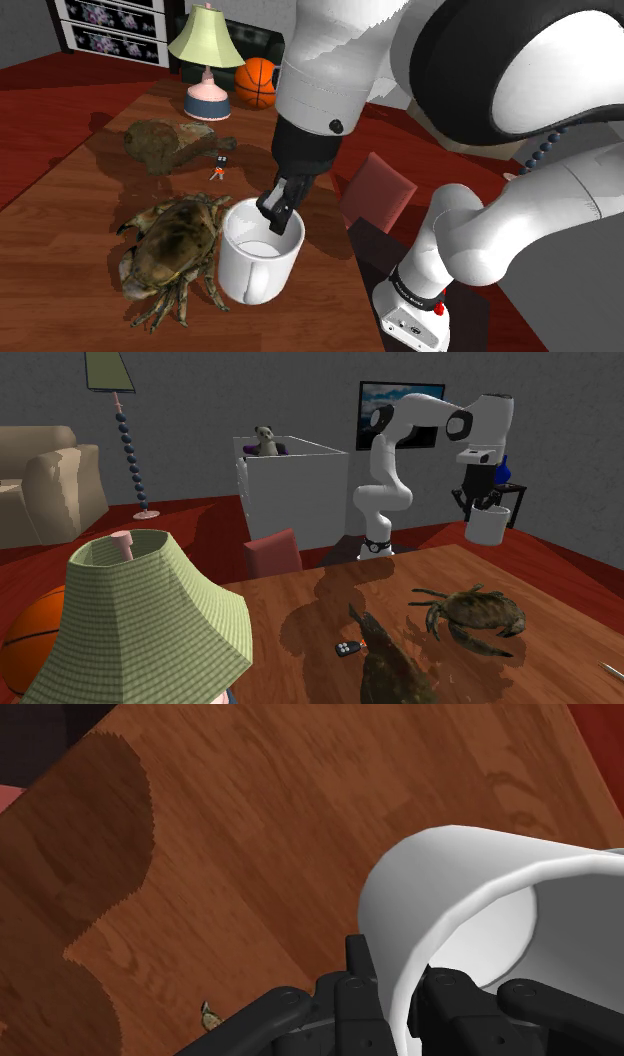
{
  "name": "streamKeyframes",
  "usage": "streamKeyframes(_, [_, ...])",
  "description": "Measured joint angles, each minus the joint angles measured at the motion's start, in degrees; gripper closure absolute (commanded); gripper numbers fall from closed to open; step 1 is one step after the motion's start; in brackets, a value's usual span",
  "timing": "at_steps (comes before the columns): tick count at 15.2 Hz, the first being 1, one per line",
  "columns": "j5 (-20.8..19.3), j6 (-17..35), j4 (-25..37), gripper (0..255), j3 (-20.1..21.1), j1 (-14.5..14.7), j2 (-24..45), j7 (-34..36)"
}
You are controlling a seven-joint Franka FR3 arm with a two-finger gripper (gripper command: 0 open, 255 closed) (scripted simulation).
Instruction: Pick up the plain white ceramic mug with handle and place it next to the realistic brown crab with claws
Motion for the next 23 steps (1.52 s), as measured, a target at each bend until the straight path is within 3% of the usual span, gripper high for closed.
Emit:
streamKeyframes(3, [0.84, 0.77, 0.29, 255, 2.3, 0.63, 0.69, 2.53])
streamKeyframes(23, [3.02, 16.68, -12.25, 255, 6.61, 1.17, 4.03, 2.87])
